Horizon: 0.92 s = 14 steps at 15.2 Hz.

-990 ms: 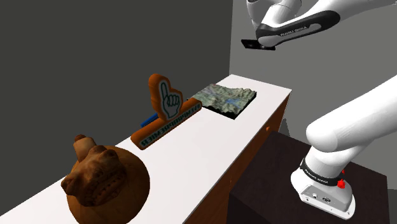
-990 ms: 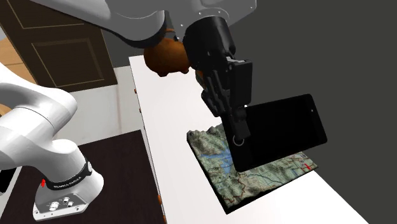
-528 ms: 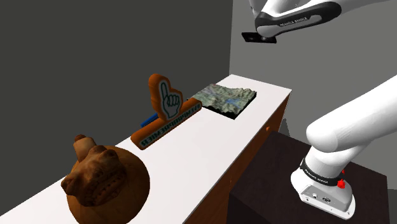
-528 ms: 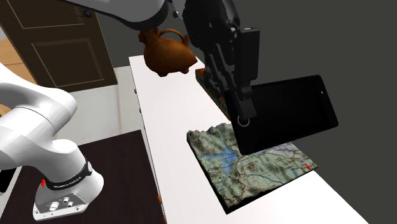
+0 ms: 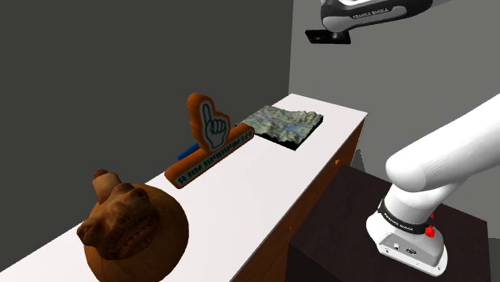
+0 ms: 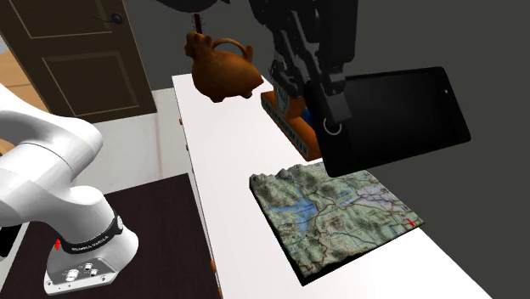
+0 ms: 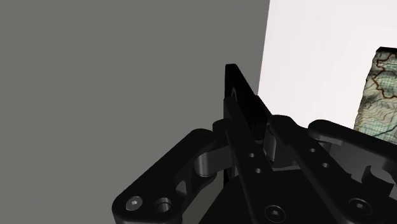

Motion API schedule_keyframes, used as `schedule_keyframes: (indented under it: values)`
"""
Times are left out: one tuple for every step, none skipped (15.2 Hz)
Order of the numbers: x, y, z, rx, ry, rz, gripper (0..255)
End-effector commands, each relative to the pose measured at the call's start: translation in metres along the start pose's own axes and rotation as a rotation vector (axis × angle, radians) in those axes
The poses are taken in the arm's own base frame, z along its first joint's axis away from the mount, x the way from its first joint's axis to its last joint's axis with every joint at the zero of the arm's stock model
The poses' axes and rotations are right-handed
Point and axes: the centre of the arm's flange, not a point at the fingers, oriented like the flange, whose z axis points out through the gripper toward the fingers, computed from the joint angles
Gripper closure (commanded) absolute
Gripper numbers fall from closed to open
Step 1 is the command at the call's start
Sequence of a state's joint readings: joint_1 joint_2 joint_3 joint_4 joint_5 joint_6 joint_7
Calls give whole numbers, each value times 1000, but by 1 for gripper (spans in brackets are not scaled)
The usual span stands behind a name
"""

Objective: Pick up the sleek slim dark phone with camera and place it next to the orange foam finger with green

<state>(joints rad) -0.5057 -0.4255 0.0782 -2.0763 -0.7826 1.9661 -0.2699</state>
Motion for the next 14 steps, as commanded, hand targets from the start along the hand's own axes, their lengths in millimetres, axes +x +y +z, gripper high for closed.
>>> schedule_keyframes:
  values:
    - [0,-7,-12,0,0,0,255]
    - [1,-16,-22,0,0,0,255]
    - [2,-24,-32,0,0,0,255]
    - [3,-33,-42,0,0,0,255]
    - [4,-42,-52,0,0,0,255]
    - [5,-50,-62,0,0,0,255]
    - [6,-59,-72,0,0,0,255]
    - [7,-68,-81,0,0,0,255]
    - [8,-76,-91,0,0,0,255]
    - [9,-85,-101,0,0,0,255]
    - [9,-94,-111,0,0,0,255]
    - [10,-102,-121,0,0,0,255]
    - [11,-111,-131,0,0,0,255]
    - [12,-120,-141,0,0,0,255]
